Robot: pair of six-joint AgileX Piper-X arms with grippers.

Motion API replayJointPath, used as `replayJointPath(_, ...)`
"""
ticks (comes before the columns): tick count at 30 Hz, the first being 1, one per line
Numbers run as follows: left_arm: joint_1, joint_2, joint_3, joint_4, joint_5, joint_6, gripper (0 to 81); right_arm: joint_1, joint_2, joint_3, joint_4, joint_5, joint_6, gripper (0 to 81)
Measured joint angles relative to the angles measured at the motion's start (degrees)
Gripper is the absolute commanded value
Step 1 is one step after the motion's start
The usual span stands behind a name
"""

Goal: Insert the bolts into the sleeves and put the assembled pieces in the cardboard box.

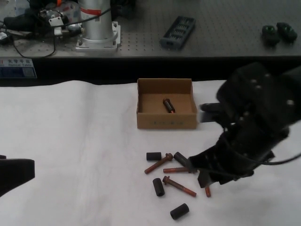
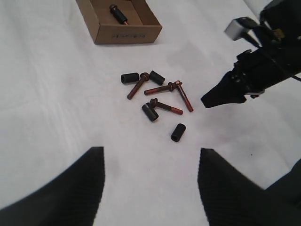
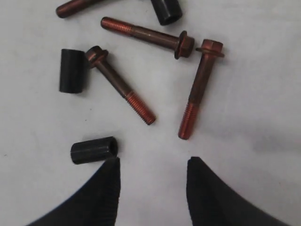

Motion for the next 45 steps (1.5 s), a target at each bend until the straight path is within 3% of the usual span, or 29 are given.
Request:
replayJointPath(12,0.0,0.0,0.0,-0.07,0.0,0.0,42.9,-1.8,8.79,-7.16,0.57,4.17,-0.06,33.7)
replayJointPath(19,0.0,0.0,0.0,-0.19,0.0,0.0,42.9,-3.82,9.37,-7.48,2.6,4.47,-0.06,33.7)
replayJointPath(41,0.0,0.0,0.0,-5.21,0.0,-2.97,42.9,-3.8,12.95,-7.66,1.41,3.74,2.4,33.7)
replayJointPath(45,0.0,0.0,0.0,-5.21,0.0,-2.97,42.9,-3.42,12.94,-7.66,1.26,4.25,3.05,23.4)
